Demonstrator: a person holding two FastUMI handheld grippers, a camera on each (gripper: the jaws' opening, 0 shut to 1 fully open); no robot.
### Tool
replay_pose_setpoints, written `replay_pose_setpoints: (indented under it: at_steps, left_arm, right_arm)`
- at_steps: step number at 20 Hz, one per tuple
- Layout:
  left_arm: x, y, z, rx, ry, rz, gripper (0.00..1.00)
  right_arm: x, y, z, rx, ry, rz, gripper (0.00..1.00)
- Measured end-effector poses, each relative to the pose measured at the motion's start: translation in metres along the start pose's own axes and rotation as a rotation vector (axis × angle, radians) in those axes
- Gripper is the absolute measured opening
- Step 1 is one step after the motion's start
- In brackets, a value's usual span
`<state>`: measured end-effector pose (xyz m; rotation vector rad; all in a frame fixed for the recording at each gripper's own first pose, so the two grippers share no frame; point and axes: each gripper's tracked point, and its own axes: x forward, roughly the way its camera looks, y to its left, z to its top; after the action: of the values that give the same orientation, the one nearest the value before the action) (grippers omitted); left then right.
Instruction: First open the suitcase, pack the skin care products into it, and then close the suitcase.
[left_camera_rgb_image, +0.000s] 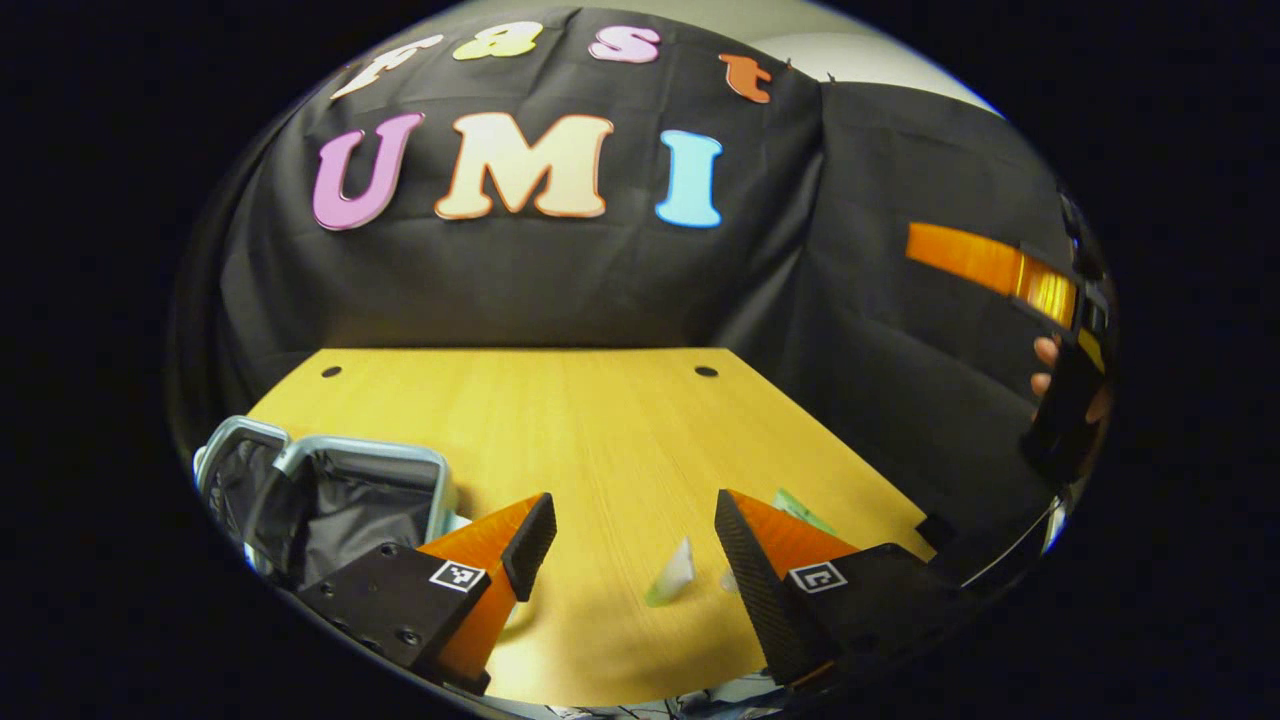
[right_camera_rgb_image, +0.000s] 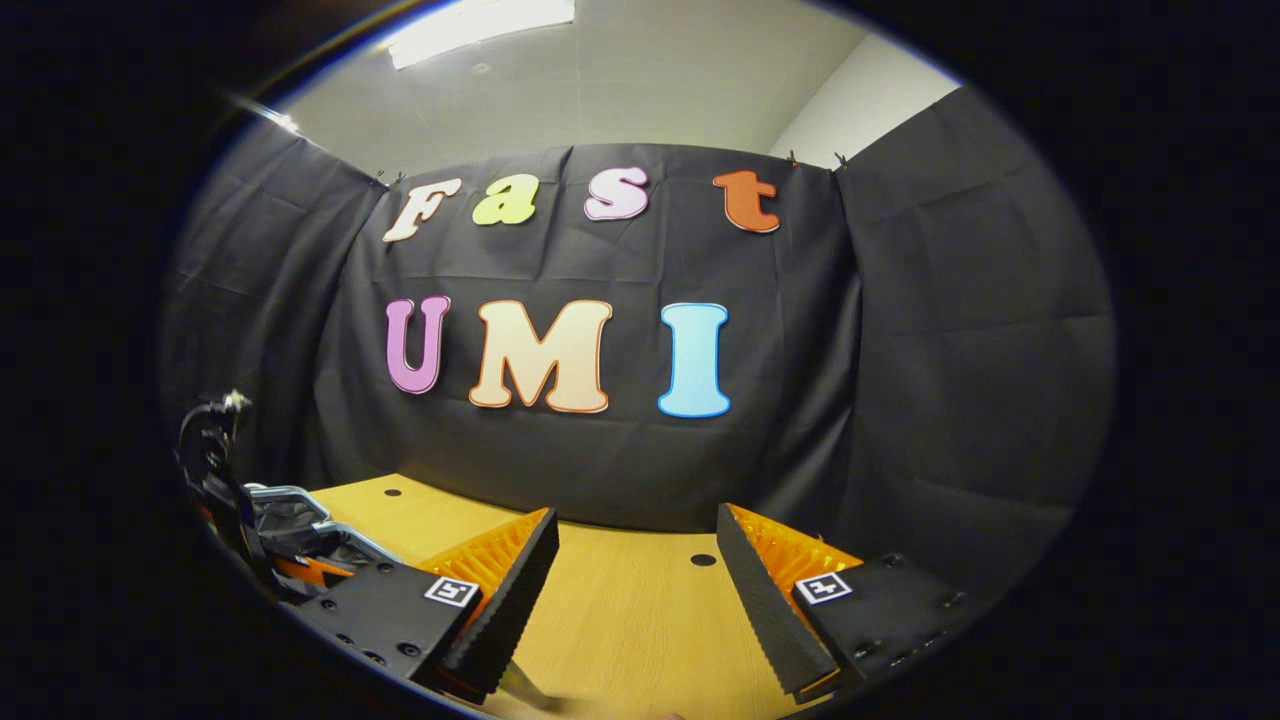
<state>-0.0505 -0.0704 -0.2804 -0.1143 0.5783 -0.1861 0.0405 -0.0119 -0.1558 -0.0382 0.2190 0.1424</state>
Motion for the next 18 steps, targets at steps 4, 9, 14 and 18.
replay_pose_setpoints:
  at_steps: [4,9,14,18]
  left_arm:
    - [0.019,-0.013,-0.038,-0.012,0.080,-0.054,0.88]
    - [0.047,-0.013,-0.075,-0.024,0.154,-0.057,0.69]
    - [0.062,-0.016,-0.102,-0.057,0.234,-0.092,0.26]
    - [0.051,-0.011,-0.093,-0.066,0.270,-0.072,0.17]
  right_arm:
    - [-0.008,-0.007,-0.017,-0.053,0.034,-0.001,0.99]
    - [-0.024,0.001,-0.041,-0.057,0.095,0.019,0.99]
    - [-0.045,0.040,-0.078,-0.040,0.141,0.128,0.99]
    - [-0.052,0.073,-0.119,-0.045,0.195,0.220,0.99]
